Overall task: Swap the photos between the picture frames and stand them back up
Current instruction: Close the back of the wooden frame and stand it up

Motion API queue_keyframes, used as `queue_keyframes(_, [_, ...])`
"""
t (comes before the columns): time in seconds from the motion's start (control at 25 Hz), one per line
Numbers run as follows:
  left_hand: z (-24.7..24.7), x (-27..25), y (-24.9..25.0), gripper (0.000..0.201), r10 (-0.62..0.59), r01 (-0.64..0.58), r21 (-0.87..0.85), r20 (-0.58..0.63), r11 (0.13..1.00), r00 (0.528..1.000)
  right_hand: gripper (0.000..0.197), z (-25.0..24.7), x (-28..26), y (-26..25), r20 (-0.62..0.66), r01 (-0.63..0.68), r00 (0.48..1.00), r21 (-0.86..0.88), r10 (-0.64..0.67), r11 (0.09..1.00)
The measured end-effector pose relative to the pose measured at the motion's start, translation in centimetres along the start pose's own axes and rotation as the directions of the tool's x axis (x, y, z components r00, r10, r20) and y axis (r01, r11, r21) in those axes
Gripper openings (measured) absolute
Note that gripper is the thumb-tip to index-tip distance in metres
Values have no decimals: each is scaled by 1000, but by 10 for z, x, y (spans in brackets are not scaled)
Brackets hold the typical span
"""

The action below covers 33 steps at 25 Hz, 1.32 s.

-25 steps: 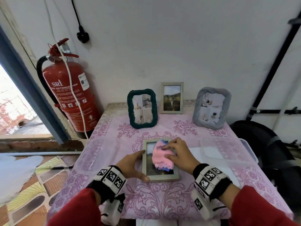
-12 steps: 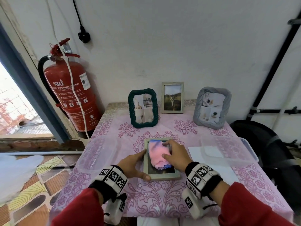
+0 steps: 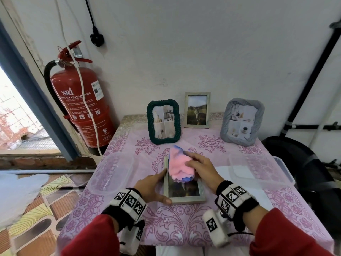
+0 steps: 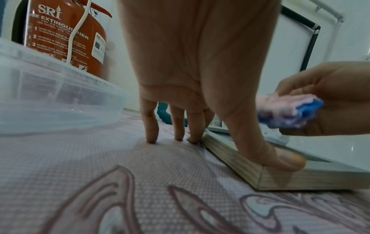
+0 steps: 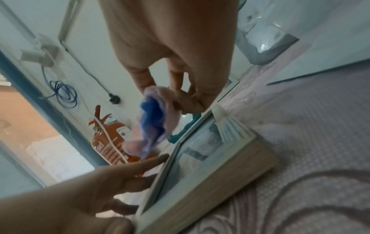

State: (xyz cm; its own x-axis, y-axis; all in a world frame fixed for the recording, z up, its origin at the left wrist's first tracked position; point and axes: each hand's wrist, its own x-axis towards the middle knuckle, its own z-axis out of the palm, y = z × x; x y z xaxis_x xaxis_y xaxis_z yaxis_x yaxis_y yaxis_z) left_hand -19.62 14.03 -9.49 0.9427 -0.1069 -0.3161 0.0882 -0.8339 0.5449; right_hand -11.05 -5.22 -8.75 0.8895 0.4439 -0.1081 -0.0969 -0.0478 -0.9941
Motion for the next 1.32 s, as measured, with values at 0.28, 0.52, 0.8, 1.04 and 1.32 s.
queue_keyframes(0.28, [-1, 2, 0, 115, -38, 38, 17, 32, 999, 999, 51, -9, -6, 8, 187, 224, 975, -820, -123, 527])
queue_keyframes(0.52, [0, 3, 1, 115, -49, 47, 44, 28, 998, 998, 33, -5, -2, 5, 212, 382, 912, -747, -350, 544])
queue_keyframes(0.8, [-1, 2, 0, 115, -59, 58, 39, 38, 998, 998, 62, 3, 2, 13, 467, 451, 874, -883, 138, 129])
queue_keyframes(1.04, [-2, 0, 3, 114, -56, 53, 64, 50, 997, 997, 51, 4, -3, -1, 448, 390, 891, -836, 71, 386])
queue_keyframes(1.32, [-3, -3, 9, 113, -84, 75, 130, 57, 989, 995, 25, -26, 4, -12, 47, 270, 940, -709, -338, 652])
